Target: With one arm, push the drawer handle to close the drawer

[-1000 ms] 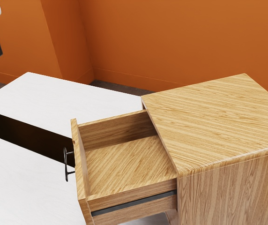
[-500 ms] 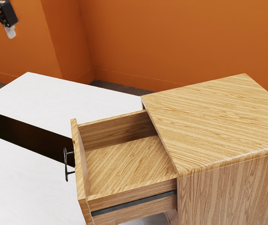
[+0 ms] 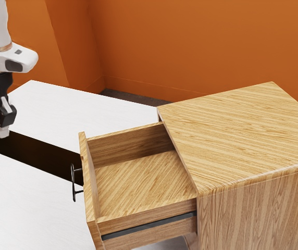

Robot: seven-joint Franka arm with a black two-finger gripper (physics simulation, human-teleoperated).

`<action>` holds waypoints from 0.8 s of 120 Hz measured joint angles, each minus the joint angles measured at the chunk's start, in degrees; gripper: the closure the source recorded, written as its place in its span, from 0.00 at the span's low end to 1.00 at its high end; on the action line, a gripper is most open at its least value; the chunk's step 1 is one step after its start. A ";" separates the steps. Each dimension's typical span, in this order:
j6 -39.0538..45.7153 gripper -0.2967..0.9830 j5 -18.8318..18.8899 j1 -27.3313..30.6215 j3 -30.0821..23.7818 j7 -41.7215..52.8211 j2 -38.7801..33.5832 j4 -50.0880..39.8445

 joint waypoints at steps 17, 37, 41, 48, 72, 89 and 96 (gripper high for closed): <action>4.99 0.82 0.04 -0.45 -0.78 -0.03 -0.31 -7.99; 10.99 0.84 0.08 -2.72 -1.60 0.20 -0.81 -13.17; 12.15 0.84 0.08 -3.17 -1.58 0.28 -1.20 -14.04; 14.32 0.84 0.16 -4.96 -1.26 0.41 -1.97 -15.67; 21.29 0.84 0.46 -8.82 -0.90 0.78 -4.48 -20.33; 24.96 0.84 0.40 -10.59 -2.42 0.98 -6.15 -22.70; 25.91 0.84 0.35 -11.49 -2.95 1.05 -6.57 -23.55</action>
